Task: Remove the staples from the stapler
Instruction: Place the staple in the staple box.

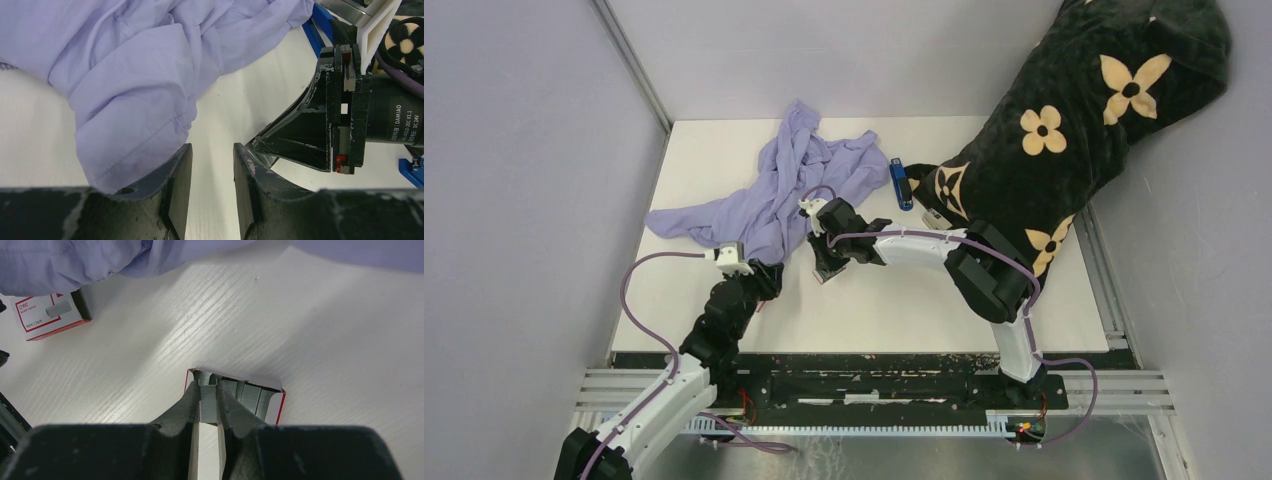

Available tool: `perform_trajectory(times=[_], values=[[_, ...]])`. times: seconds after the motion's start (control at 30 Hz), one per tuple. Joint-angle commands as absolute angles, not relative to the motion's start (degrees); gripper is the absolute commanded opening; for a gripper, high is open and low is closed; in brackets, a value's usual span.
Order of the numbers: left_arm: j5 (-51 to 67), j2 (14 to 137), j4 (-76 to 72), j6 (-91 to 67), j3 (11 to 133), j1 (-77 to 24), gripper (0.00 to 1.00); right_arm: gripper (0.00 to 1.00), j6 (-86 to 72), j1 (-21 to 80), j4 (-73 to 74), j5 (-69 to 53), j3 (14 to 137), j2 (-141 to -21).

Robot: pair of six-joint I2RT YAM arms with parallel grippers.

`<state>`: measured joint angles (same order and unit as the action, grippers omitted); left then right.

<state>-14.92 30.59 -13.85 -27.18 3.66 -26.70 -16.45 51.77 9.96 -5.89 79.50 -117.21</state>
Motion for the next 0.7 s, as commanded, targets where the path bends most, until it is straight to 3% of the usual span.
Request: perform_trajectory(times=[0.0, 0.67], values=[[-15.06, 30.04, -16.96, -28.48, 3.43, -26.41, 0.43, 0.18, -15.81, 52.26, 9.18, -5.05, 82.06, -117.32], [-15.07, 29.79, -16.83, -28.48, 3.25, -26.40, 0.43, 0.22, -15.56, 52.47, 9.94, -6.04, 82.36, -117.65]])
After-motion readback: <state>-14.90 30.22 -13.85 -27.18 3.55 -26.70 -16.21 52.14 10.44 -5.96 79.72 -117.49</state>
